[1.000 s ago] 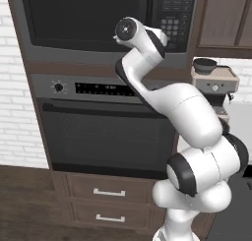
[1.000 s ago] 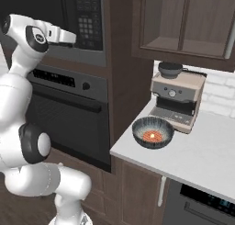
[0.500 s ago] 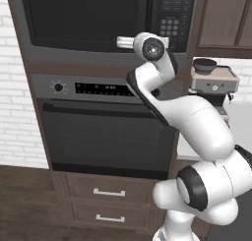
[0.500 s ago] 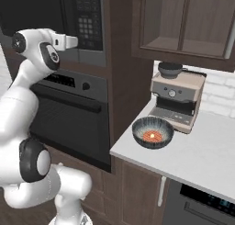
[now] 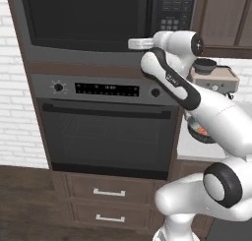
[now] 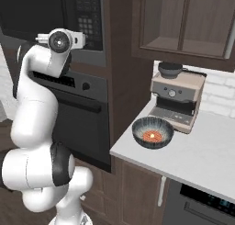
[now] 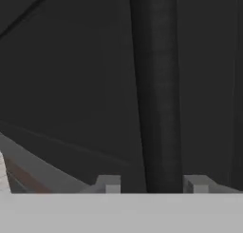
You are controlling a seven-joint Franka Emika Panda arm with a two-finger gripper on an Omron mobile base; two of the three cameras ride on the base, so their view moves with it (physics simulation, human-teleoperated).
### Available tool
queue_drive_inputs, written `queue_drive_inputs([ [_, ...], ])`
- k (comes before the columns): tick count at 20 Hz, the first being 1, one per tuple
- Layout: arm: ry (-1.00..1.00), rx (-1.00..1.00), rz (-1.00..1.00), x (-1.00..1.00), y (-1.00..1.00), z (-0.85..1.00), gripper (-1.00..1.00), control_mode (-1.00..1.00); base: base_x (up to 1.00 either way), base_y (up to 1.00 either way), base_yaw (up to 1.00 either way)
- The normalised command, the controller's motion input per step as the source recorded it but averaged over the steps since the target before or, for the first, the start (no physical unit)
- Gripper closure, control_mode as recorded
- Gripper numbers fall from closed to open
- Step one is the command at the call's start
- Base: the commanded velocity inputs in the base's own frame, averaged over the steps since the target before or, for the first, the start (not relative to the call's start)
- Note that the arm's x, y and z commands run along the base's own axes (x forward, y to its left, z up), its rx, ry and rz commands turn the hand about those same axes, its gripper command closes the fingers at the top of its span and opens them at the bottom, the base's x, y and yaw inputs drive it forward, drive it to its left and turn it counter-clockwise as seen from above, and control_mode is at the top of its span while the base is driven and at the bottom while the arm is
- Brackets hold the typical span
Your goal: Open the microwave, place the bowl with waffle inside the microwave, then close the microwave door and turn it on.
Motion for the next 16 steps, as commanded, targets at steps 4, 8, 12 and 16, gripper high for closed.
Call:
queue_drive_inputs([
  [4, 0.25, -0.14, 0.32, -0.19, 1.00, 0.00, 1.00, -1.00, 0.00, 0.00, 0.00],
  [8, 0.08, -0.18, 0.19, -0.17, 1.00, -0.10, 1.00, -1.00, 0.00, 0.00, 0.00],
  [12, 0.05, -0.19, 0.17, -0.18, 1.00, -0.16, 1.00, -1.00, 0.00, 0.00, 0.00],
  [16, 0.05, -0.19, 0.21, -0.31, 1.00, -0.15, 1.00, -1.00, 0.00, 0.00, 0.00],
])
